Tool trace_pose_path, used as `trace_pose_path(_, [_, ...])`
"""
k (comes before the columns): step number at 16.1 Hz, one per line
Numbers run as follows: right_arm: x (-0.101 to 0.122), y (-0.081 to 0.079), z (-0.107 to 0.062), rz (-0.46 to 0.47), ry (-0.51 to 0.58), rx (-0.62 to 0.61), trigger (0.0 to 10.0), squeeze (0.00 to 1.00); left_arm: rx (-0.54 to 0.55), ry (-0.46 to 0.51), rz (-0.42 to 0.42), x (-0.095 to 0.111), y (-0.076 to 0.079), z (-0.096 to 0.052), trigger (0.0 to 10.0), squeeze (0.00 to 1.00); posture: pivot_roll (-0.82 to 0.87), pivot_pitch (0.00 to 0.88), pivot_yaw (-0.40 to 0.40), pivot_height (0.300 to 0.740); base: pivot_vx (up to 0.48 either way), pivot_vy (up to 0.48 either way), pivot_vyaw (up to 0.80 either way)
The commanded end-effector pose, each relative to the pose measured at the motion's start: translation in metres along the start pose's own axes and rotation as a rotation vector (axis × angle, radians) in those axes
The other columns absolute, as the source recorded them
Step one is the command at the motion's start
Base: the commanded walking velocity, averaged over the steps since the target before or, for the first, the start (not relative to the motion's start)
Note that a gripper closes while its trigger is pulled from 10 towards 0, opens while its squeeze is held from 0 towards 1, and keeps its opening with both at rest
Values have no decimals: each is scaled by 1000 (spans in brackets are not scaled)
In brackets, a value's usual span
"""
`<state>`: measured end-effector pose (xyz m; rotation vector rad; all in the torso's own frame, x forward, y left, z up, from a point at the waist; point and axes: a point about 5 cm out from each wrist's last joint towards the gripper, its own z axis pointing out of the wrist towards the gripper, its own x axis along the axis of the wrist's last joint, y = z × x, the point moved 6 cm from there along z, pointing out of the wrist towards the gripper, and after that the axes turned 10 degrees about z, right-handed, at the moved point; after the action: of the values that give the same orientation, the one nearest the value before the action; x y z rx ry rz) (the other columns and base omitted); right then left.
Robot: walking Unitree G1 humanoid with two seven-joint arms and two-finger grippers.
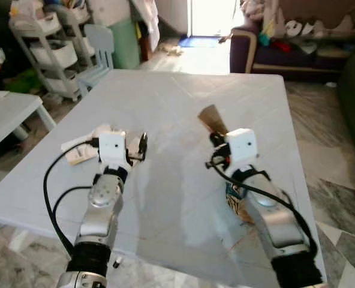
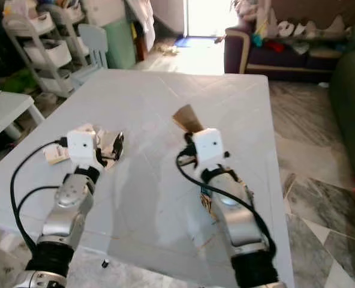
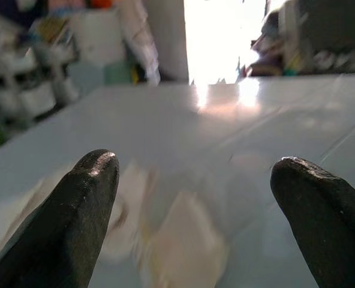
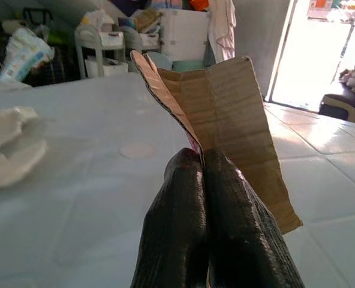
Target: Picking trash to rubbish bin
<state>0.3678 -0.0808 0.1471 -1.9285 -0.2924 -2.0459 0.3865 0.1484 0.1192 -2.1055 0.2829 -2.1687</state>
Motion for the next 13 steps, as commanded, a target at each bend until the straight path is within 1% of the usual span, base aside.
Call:
trace_pose_path(1, [7,-6,2,9,19,20,10000,0,29,-40,12,-7,-6,1,10000,0,-103,0,41,740,0,0,0])
trace_pose_path(3, [8,-7,2,9,17,29,10000,0,33,-98,25,-17,-6,6,10000,0,-109,0,43,740,0,0,0])
trace_pose_path(4, [8,-7,2,9,17,32,10000,0,37,-128,9,-22,-6,8,10000,0,-111,0,42,740,0,0,0])
trace_pose_path(5, [8,-6,1,11,15,36,10000,0,38,-147,-7,-25,-5,12,10000,0,-117,0,44,740,0,0,0])
trace_pose_path(7, [7,-10,-3,24,-1,66,10000,0,27,-163,-4,-26,0,18,10000,0,-128,0,48,740,0,0,0])
trace_pose_path(8, [3,-22,-7,42,-32,135,10000,0,20,-183,-8,-28,3,24,10000,0,-146,0,54,740,0,0,0])
trace_pose_path(9, [3,-25,-8,45,-39,152,10000,0,20,-186,-10,-28,4,25,10000,0,-146,0,54,740,0,0,0])
trace_pose_path(11, [-2,-36,-17,47,-73,216,10000,0,6,-201,-8,-28,8,31,10000,0,-172,0,63,740,0,0,0])
trace_pose_path(13, [-3,-39,-25,54,-92,238,10000,0,-1,-238,-4,-35,9,35,10000,0,-197,1,72,740,0,0,0])
